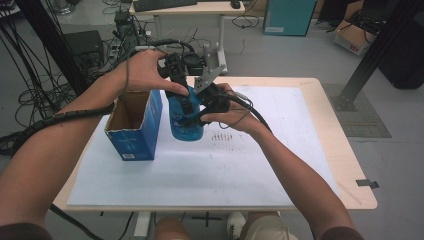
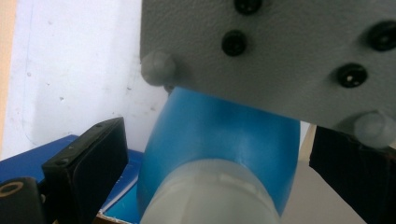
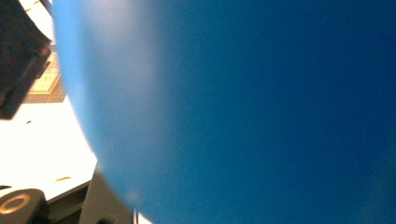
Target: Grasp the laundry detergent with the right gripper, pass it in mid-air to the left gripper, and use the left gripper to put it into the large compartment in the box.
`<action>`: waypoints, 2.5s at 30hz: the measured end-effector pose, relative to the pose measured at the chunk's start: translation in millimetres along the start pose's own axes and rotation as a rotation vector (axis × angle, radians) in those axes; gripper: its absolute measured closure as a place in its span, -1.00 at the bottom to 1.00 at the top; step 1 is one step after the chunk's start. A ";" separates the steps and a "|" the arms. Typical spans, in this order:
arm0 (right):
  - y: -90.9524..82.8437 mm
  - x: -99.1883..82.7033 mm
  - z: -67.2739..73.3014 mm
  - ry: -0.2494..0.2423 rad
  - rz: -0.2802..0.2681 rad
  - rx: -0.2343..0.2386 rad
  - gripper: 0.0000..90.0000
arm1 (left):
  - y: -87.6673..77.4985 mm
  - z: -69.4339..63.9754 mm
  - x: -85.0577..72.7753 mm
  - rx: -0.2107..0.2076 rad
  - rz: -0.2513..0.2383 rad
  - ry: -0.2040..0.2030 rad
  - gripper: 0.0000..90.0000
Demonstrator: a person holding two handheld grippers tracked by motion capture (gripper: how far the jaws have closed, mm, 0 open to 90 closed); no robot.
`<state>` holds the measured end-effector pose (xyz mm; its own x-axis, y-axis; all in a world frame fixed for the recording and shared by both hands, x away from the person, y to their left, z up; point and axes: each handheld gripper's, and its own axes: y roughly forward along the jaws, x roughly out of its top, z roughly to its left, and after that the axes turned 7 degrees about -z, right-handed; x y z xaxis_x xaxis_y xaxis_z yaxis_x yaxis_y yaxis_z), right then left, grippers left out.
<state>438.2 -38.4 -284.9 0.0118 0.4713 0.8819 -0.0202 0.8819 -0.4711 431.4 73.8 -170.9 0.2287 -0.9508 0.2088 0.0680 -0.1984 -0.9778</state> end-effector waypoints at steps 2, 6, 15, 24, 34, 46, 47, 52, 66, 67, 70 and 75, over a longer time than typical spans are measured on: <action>1.6 -1.1 -6.0 -0.091 -0.028 0.004 -0.03 | 6.7 -9.3 -1.2 -0.003 -0.096 -0.135 -0.89; -0.6 -0.7 -2.6 -0.052 -0.010 0.009 -0.03 | 6.9 -10.2 -1.3 -0.006 -0.094 -0.135 -0.89; 1.7 0.1 -5.5 -0.100 -0.043 0.005 -0.03 | 6.5 -9.7 -3.0 0.003 -0.092 -0.137 -0.89; -0.7 1.4 -1.4 -0.055 -0.009 0.005 -0.03 | 6.1 -11.1 -3.9 -0.002 -0.094 -0.131 -0.89; 3.4 3.0 -5.9 -0.127 -0.055 0.001 -0.03 | 3.8 -10.6 -5.0 0.004 -0.094 -0.133 -0.89; 1.8 3.4 -4.4 -0.116 -0.038 -0.003 -0.03 | 1.9 -11.5 -3.4 0.006 -0.108 -0.143 -0.89; 1.4 3.3 -3.7 -0.107 -0.030 -0.001 -0.03 | -4.1 -3.6 -2.9 -0.001 -0.023 -0.030 -0.89; 3.1 3.3 -6.0 -0.132 -0.040 -0.013 -0.03 | -4.7 -3.5 -4.3 0.012 -0.032 -0.035 -0.89; 3.2 3.2 -2.3 -0.102 -0.012 0.010 -0.03 | -5.4 -5.8 -5.9 0.010 -0.067 -0.071 -0.89; 3.3 3.2 -2.1 -0.102 -0.014 0.009 -0.03 | -5.6 -5.7 -5.8 0.007 -0.067 -0.071 -0.89; 3.6 3.0 -1.8 -0.099 -0.014 0.010 -0.03 | -5.4 -5.8 -5.7 0.007 -0.064 -0.064 -0.89; 3.4 2.5 -2.4 -0.104 -0.010 0.009 -0.03 | -4.7 -5.3 -6.8 0.011 -0.066 -0.070 -0.89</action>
<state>440.5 -34.1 -284.4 -0.0915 0.4587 0.8839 -0.0292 0.8860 -0.4628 424.3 79.9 -167.8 0.2905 -0.9168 0.2740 0.0953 -0.2572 -0.9616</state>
